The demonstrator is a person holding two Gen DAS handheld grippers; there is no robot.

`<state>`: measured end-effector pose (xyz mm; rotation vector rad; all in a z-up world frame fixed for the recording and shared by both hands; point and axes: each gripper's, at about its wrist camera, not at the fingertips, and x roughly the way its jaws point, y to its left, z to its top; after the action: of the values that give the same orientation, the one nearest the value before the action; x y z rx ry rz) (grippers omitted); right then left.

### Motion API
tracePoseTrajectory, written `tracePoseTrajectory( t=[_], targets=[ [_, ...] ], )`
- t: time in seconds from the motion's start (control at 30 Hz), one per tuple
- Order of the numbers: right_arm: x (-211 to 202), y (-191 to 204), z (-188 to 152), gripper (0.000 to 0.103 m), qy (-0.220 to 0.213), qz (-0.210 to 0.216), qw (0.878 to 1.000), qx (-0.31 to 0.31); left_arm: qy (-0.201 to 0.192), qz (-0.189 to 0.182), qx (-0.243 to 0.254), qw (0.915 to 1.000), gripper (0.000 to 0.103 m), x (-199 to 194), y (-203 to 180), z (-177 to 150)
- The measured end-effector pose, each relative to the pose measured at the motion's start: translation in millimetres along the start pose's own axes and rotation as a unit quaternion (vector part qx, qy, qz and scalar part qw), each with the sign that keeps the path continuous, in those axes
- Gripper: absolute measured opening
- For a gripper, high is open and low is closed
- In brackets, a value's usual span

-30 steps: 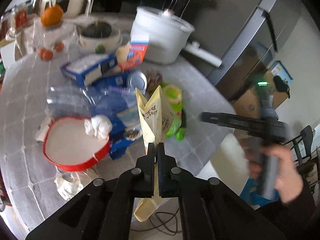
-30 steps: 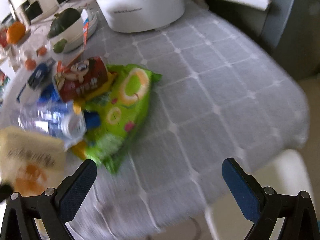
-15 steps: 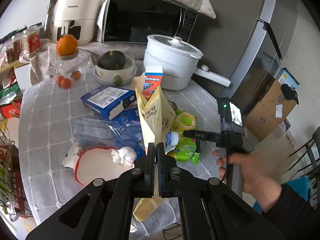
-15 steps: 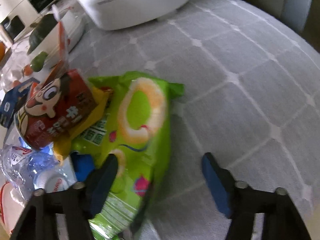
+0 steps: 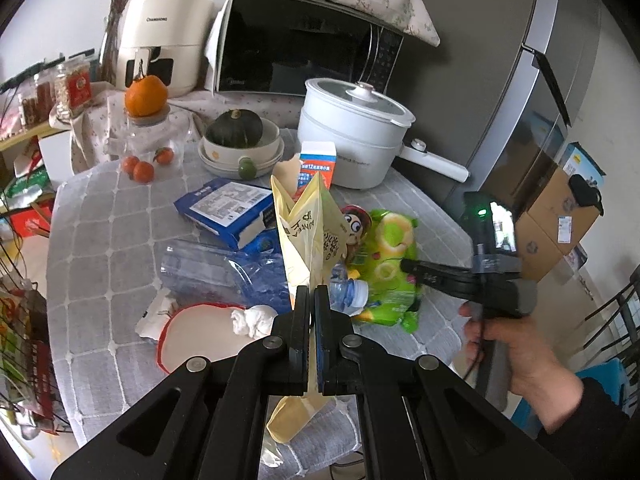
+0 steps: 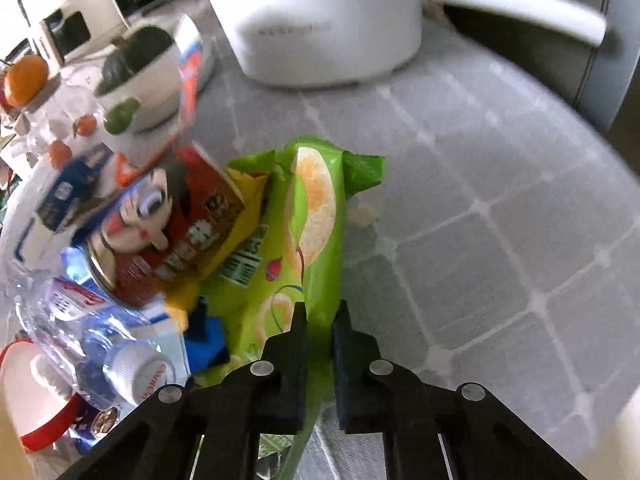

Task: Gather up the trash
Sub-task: 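Grasp the green onion-ring bag with the right gripper while the left holds the pouch, then carry both bags over the white bin and open both grippers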

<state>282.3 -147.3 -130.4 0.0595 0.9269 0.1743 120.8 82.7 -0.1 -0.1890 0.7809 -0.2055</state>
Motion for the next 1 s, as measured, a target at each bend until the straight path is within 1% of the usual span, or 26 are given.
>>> tracePoseTrajectory(
  t=[0.13, 0.37, 0.6, 0.7, 0.83, 0.93, 1.0],
  targets=[
    [-28, 1, 2, 0.008, -0.032, -0.016, 0.999, -0.016, -0.007, 0.004, 0.003, 1.0000, 0.001, -2, -2, 1],
    [-68, -3, 5, 0.006, -0.081, -0.033, 0.996, -0.023, -0.015, 0.004, -0.002, 0.9999, 0.001, -1, -4, 3],
    [-106, -20, 2, 0.006, -0.107, -0.026, 0.994, -0.021, -0.022, -0.007, 0.009, 0.9997, 0.001, 0, -20, 4],
    [-125, -32, -1, 0.006, -0.114, -0.027, 0.993, -0.014, -0.026, -0.018, 0.013, 0.9994, 0.001, -1, -32, 5],
    [-154, -58, -13, 0.006, -0.116, -0.032, 0.993, -0.008, -0.021, -0.050, 0.018, 0.9983, 0.001, 1, -55, 3],
    [-171, -81, -27, 0.006, -0.108, -0.044, 0.993, 0.004, -0.015, -0.080, 0.035, 0.9960, 0.001, 4, -83, 1],
    [-181, -103, -39, 0.006, -0.093, -0.050, 0.994, 0.022, -0.013, -0.092, 0.048, 0.9945, 0.001, 6, -99, -3]
  ],
)
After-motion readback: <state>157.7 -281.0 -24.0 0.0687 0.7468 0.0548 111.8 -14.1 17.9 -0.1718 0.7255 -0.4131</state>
